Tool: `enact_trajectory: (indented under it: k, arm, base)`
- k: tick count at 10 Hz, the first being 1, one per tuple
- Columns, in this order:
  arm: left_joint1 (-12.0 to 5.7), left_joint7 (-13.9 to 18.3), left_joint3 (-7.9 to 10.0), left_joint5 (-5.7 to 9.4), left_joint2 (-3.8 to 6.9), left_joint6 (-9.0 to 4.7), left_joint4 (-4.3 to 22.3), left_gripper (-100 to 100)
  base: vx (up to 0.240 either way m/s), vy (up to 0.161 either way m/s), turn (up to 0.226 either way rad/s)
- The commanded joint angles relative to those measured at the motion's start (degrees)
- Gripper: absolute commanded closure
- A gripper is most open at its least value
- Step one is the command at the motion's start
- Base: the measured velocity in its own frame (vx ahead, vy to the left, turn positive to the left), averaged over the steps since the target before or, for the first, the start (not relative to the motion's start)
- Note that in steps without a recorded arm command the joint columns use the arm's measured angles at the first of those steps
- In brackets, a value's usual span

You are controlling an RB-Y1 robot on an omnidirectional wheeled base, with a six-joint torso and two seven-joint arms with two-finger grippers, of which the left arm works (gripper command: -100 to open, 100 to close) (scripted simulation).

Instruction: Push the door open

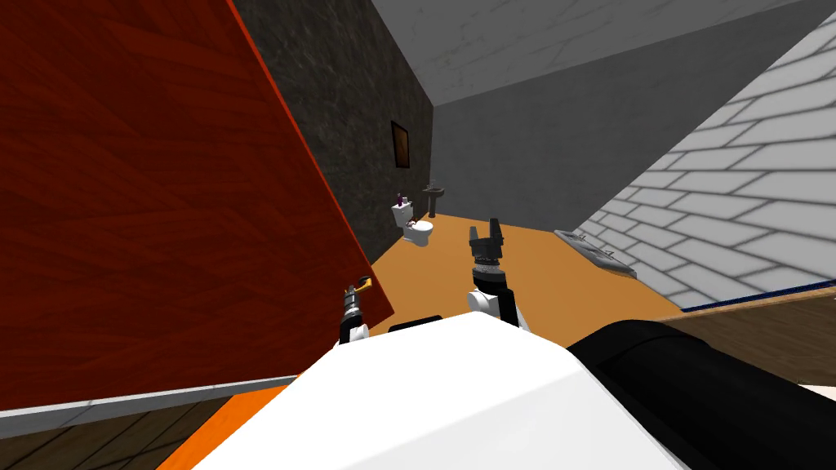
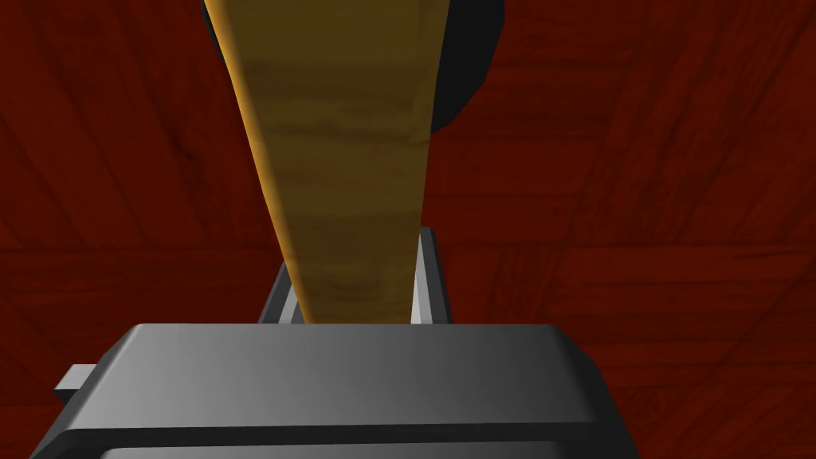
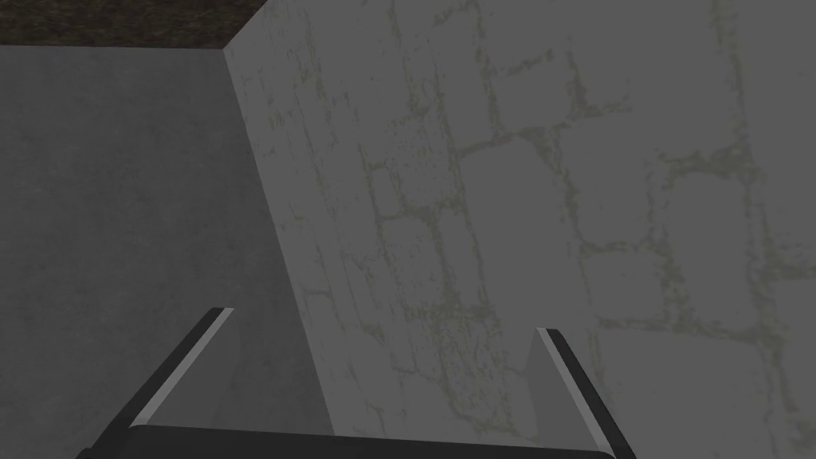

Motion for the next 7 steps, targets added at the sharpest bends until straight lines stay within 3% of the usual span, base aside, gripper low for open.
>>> enact_trajectory:
  k: [1, 4, 6, 7]
  arm:
    - [0.00, -0.19, 0.50, 0.27, -0.63, 0.22, -0.87, 100]
    - [-0.09, -0.57, 1.80, 0.89, -1.71, 0.18, -0.73, 100]
    - [0.19, -0.81, 3.28, 1.61, -0.34, -0.05, -0.27, 100]
    - [0.19, -0.97, 3.74, 1.89, -0.21, -0.05, -0.29, 100]
  base:
    - [0.157, -0.047, 0.056]
    - [0.155, -0.046, 0.054]
    - [0.098, -0.010, 0.053]
    - [0.191, -0.042, 0.059]
